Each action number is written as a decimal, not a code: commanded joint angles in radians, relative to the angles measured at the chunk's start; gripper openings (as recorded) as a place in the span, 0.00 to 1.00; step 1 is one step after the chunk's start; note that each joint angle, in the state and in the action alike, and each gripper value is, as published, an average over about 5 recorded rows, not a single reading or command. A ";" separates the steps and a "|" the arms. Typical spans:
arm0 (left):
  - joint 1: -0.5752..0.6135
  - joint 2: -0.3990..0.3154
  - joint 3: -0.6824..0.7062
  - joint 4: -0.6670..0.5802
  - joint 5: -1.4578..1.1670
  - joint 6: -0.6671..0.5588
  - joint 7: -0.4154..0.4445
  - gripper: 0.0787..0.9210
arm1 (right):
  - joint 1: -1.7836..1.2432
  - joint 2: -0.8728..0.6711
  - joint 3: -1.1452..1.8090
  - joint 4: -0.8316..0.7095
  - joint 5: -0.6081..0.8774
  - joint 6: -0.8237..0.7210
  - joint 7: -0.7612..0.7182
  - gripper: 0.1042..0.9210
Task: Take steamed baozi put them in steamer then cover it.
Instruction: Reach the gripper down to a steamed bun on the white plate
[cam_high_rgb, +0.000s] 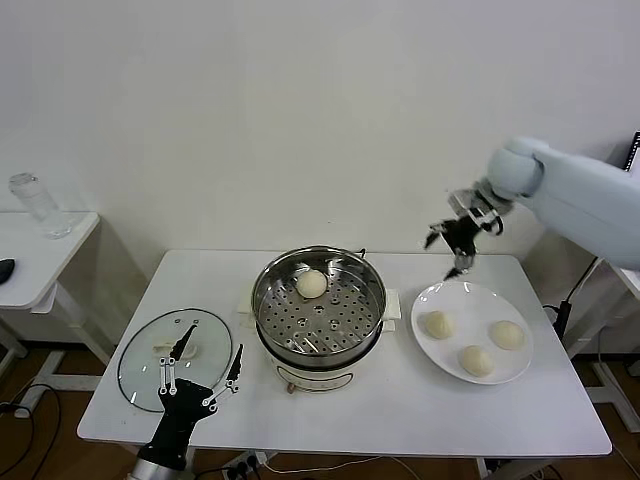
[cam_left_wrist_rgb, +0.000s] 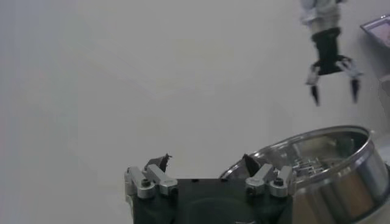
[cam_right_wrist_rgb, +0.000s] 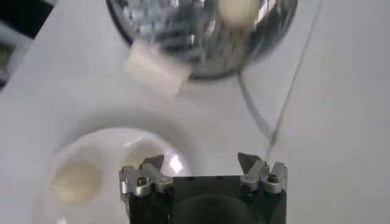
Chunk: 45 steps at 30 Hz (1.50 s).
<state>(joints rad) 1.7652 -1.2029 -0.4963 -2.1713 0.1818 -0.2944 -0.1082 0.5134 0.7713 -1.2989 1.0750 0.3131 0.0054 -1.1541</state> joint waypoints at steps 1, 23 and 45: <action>0.007 -0.001 -0.013 -0.005 0.001 0.004 -0.001 0.88 | -0.151 -0.087 -0.015 -0.034 0.049 -0.083 0.057 0.88; 0.030 -0.010 -0.047 -0.011 0.010 0.005 -0.009 0.88 | -0.331 0.125 0.148 -0.271 -0.048 -0.054 0.103 0.88; 0.039 -0.011 -0.060 -0.017 0.008 0.004 -0.017 0.88 | -0.310 0.157 0.151 -0.275 -0.071 -0.049 0.070 0.64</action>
<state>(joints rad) 1.8042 -1.2144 -0.5552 -2.1893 0.1896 -0.2905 -0.1247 0.2025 0.9199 -1.1537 0.7955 0.2485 -0.0453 -1.0824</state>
